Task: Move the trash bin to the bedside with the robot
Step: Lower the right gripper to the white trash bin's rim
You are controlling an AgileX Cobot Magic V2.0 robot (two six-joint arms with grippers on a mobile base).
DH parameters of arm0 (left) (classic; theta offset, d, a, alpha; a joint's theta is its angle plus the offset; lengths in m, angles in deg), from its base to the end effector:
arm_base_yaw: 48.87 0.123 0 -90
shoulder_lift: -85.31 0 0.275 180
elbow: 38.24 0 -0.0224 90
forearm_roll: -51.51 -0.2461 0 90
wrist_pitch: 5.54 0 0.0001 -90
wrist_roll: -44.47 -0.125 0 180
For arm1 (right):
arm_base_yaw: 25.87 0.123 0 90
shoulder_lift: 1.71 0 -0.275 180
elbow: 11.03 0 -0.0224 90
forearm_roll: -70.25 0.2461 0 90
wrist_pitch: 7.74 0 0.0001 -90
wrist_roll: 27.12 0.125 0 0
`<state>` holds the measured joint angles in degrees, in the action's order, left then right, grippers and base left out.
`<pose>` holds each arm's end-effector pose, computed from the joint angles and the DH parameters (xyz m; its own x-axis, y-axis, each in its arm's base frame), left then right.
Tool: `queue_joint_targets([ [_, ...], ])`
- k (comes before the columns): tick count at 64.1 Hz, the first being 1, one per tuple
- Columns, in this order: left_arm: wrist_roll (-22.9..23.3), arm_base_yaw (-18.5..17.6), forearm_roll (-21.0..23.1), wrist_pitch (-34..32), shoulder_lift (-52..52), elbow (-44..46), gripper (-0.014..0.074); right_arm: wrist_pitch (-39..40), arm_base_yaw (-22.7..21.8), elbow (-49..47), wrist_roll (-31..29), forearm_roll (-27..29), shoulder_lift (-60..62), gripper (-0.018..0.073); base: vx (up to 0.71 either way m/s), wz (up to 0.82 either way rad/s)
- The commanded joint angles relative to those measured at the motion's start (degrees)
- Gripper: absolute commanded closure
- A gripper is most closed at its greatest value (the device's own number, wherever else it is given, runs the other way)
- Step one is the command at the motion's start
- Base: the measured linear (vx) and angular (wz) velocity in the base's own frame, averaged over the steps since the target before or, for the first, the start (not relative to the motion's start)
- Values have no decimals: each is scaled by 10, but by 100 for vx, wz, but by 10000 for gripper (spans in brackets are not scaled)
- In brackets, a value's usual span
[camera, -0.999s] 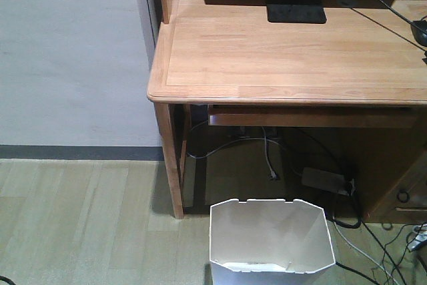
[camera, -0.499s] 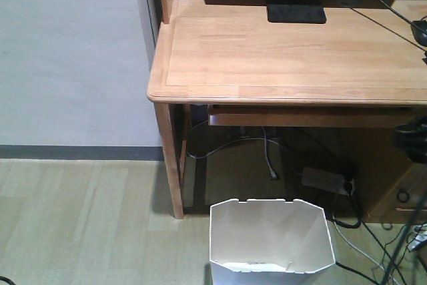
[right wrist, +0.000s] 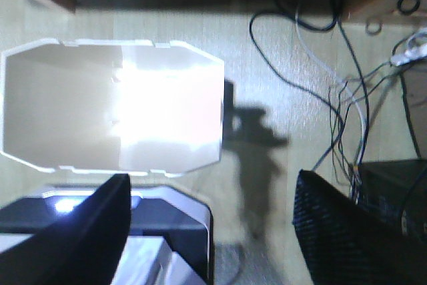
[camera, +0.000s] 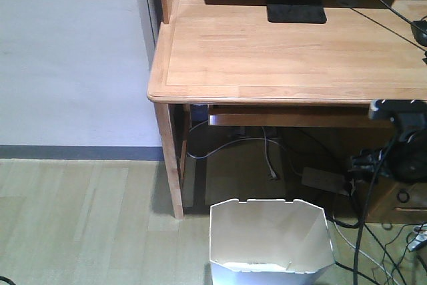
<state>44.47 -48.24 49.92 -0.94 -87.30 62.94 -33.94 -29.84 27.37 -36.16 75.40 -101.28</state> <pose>0.0963 0.0013 0.1951 -0.0145 0.0275 -0.9995 -0.0128 0.9995 0.0277 0.2610 -0.0131 0.1062 -0.9610 -0.0104 -0.2764 -0.0157 0.9997 0.0169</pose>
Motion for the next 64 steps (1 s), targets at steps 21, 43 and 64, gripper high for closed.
queue_joint_targets([
  [21, 8, -4, 5, -43, -9, -7, 603, 94, -3, -114, -37, 2, -262, 61, 0, 0],
  [43, 8, -4, 5, -43, -9, -7, 603, 132, -3, -246, -58, 6, -474, 61, 0, 0],
  [64, 8, -4, 5, -43, -9, -7, 603, 130, -3, -372, -66, 6, -644, 66, 0, 0],
])
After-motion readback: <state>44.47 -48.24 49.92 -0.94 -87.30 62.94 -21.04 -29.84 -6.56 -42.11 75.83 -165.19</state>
